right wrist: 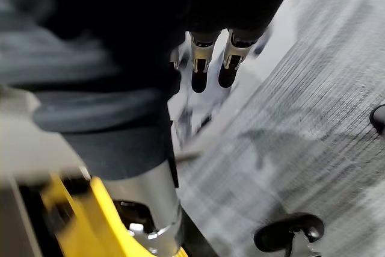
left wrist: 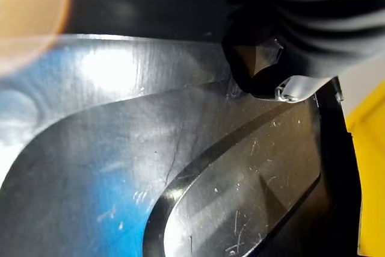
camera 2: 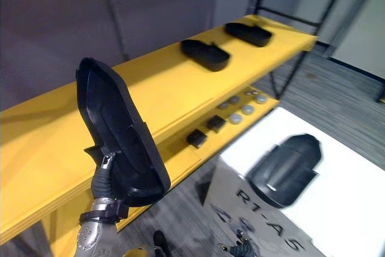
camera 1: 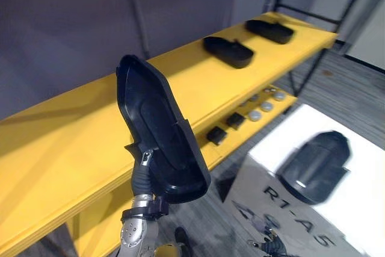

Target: Walk over and take plastic housings, then place them on the shelf

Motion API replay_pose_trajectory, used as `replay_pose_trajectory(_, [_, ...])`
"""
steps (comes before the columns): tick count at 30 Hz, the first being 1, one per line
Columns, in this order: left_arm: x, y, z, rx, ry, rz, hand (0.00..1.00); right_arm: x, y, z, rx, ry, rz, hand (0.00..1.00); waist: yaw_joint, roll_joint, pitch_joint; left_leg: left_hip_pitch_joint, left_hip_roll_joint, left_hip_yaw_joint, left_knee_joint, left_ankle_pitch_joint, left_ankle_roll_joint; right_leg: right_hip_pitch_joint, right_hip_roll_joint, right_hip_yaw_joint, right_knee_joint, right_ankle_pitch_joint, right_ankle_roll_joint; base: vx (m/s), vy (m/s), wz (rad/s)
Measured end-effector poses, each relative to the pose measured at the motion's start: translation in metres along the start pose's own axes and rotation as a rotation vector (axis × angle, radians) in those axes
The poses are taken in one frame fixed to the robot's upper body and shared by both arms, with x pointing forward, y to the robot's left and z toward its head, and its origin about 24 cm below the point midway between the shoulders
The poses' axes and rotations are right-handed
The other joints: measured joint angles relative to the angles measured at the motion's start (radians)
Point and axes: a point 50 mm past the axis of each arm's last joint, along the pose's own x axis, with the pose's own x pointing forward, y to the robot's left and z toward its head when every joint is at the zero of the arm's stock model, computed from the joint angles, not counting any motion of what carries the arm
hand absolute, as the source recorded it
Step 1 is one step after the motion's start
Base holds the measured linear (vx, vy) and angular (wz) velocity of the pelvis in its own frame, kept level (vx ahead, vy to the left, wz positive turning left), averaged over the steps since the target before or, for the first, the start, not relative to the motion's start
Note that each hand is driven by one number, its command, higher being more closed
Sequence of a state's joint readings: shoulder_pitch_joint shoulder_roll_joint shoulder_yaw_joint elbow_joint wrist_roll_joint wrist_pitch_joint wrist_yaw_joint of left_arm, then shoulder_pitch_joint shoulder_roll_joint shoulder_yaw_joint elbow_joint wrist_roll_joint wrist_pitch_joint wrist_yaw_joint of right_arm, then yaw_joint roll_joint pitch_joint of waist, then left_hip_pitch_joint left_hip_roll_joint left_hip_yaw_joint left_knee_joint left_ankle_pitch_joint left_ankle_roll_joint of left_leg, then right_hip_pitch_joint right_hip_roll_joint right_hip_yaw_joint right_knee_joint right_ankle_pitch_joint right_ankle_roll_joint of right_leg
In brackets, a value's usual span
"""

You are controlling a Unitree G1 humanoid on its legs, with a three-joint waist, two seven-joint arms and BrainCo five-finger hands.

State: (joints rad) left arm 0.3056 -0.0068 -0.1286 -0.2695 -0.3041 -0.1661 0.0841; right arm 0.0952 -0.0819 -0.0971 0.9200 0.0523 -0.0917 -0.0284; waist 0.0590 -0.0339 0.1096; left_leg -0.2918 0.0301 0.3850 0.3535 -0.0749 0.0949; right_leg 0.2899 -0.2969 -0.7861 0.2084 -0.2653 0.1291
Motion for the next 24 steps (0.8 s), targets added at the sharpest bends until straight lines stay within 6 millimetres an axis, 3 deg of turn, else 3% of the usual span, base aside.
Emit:
replay_pose_trajectory(3, [0.005, -0.007, -0.003, 0.056, 0.009, -0.027, 1.00, 0.002, 0.012, 0.001, -0.070, 0.018, 0.047, 0.00, -0.015, -0.004, 0.000, 0.030, -0.072, -0.048, -0.012, -0.030, 0.033, -0.018, -0.088, 0.017, 0.181, 0.056, -0.071, 0.26, 0.229, 0.68])
replay_pose_trajectory(4, [0.009, -0.013, -0.004, 0.073, 0.006, -0.045, 1.00, 0.002, 0.014, -0.001, -0.082, 0.026, 0.050, 0.00, -0.029, 0.001, 0.002, 0.059, -0.094, -0.089, -0.036, -0.033, 0.038, -0.063, -0.111, 0.118, 0.313, 0.063, -0.131, 0.20, 0.167, 0.73])
replay_pose_trajectory(5, [0.011, -0.015, -0.005, 0.083, 0.003, -0.050, 1.00, 0.002, 0.014, -0.001, -0.087, 0.029, 0.052, 0.00, -0.037, 0.003, 0.005, 0.078, -0.103, -0.112, -0.052, -0.031, 0.037, -0.091, -0.094, 0.209, 0.357, 0.049, -0.134, 0.25, 0.159, 0.98])
replay_pose_trajectory(7, [0.019, -0.020, -0.005, 0.095, -0.010, -0.052, 1.00, 0.000, 0.014, -0.003, -0.094, 0.033, 0.053, 0.00, -0.047, 0.003, 0.006, 0.163, -0.127, -0.173, -0.117, -0.021, 0.035, -0.211, 0.033, 0.556, 0.439, -0.024, -0.096, 0.24, 0.092, 0.81])
replay_pose_trajectory(10, [0.027, -0.029, 0.001, 0.095, -0.050, -0.062, 1.00, -0.003, 0.016, 0.000, -0.083, -0.004, 0.051, 0.00, -0.056, 0.001, 0.005, 0.217, -0.166, -0.236, -0.150, -0.013, 0.049, -0.363, 0.118, 0.756, 0.428, -0.063, -0.071, 0.19, 0.037, 0.66])
replay_pose_trajectory(12, [0.029, -0.035, 0.002, 0.087, -0.058, -0.071, 1.00, -0.007, 0.020, -0.004, -0.065, -0.011, 0.053, 0.00, -0.071, -0.004, 0.004, 0.231, -0.186, -0.291, -0.151, -0.016, 0.043, -0.405, 0.146, 0.821, 0.360, -0.063, -0.062, 0.18, -0.051, 1.03])
replay_pose_trajectory(13, [0.028, -0.039, 0.001, 0.077, -0.054, -0.076, 1.00, -0.011, 0.021, -0.006, -0.057, -0.016, 0.053, 0.00, -0.065, -0.018, -0.006, 0.248, -0.197, -0.310, -0.162, -0.022, 0.036, -0.408, 0.139, 0.825, 0.285, -0.053, -0.068, 0.24, -0.117, 0.88])
replay_pose_trajectory(14, [0.028, -0.040, 0.000, 0.068, -0.050, -0.072, 1.00, -0.014, 0.023, -0.012, -0.046, -0.005, 0.058, 0.00, -0.046, -0.031, -0.021, 0.259, -0.199, -0.326, -0.166, -0.034, 0.027, -0.400, 0.136, 0.811, 0.216, 0.003, -0.060, 0.21, -0.119, 0.50])
replay_pose_trajectory(15, [0.027, -0.040, -0.001, 0.065, -0.045, -0.070, 1.00, -0.016, 0.024, -0.014, -0.042, 0.000, 0.058, 0.00, -0.042, -0.032, -0.032, 0.261, -0.195, -0.334, -0.166, -0.040, 0.020, -0.384, 0.137, 0.800, 0.192, 0.024, -0.056, 0.16, -0.105, 0.26])
replay_pose_trajectory(17, [0.027, -0.041, -0.004, 0.055, -0.034, -0.061, 1.00, -0.019, 0.026, -0.018, -0.033, 0.003, 0.062, 0.00, -0.034, -0.025, -0.063, 0.262, -0.138, -0.281, -0.162, -0.077, -0.017, -0.329, 0.165, 0.771, 0.083, 0.083, -0.041, 0.17, -0.150, 0.08])
replay_pose_trajectory(19, [0.027, -0.042, -0.006, 0.056, -0.027, -0.064, 1.00, -0.019, 0.031, -0.018, -0.043, 0.003, 0.080, 0.00, -0.034, -0.029, -0.072, 0.268, -0.109, -0.252, -0.144, -0.075, -0.027, -0.292, 0.186, 0.765, 0.030, 0.098, -0.051, 0.19, -0.148, -0.01])
replay_pose_trajectory(24, [0.026, -0.050, -0.026, 0.068, 0.057, -0.105, 1.00, -0.021, 0.034, -0.022, -0.062, 0.015, 0.092, 0.00, -0.043, -0.024, -0.107, 0.321, -0.094, -0.254, -0.199, -0.068, -0.046, -0.229, 0.207, 0.748, -0.041, 0.106, -0.064, 0.19, -0.090, 0.04])
